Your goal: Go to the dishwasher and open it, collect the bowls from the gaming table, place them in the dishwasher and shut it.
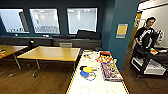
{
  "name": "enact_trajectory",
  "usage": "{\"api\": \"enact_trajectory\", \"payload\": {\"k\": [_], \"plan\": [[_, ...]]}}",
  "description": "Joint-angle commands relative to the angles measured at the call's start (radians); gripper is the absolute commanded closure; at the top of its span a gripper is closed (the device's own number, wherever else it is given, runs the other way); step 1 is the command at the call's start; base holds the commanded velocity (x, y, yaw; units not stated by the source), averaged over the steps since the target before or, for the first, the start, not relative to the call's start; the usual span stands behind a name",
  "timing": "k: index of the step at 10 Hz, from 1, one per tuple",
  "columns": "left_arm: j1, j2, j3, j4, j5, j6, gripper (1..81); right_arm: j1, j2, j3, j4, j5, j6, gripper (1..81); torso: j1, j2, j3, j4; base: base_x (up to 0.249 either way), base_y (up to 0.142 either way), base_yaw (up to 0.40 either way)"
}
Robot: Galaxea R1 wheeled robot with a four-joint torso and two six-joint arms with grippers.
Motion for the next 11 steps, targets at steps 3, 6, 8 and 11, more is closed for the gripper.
{"api": "enact_trajectory", "payload": {"k": [3, 6, 8, 11], "plan": [[-0.040, -0.004, -0.010, 0.026, 0.037, 0.001, 81.1, 0.024, -0.015, -0.008, -0.020, -0.049, -0.002, 81.1, 0.000, 0.000, 0.000, 0.000, -0.123, 0.000, 0.000], [-0.036, 0.035, -0.085, 0.027, 0.038, -0.001, 81.1, 0.024, -0.008, -0.010, -0.023, -0.051, -0.004, 81.1, 0.000, 0.000, 0.000, 0.000, -0.144, 0.000, 0.000], [-0.034, 0.060, -0.127, 0.029, 0.035, 0.001, 81.1, 0.020, -0.006, -0.017, -0.023, -0.051, -0.004, 81.1, 0.000, 0.000, 0.000, 0.000, -0.161, 0.000, 0.000], [-0.027, 0.069, -0.138, 0.039, 0.037, -0.001, 81.1, 0.020, -0.001, -0.042, -0.023, -0.051, -0.004, 81.1, 0.000, -0.001, 0.000, 0.000, -0.163, 0.000, 0.000]]}}
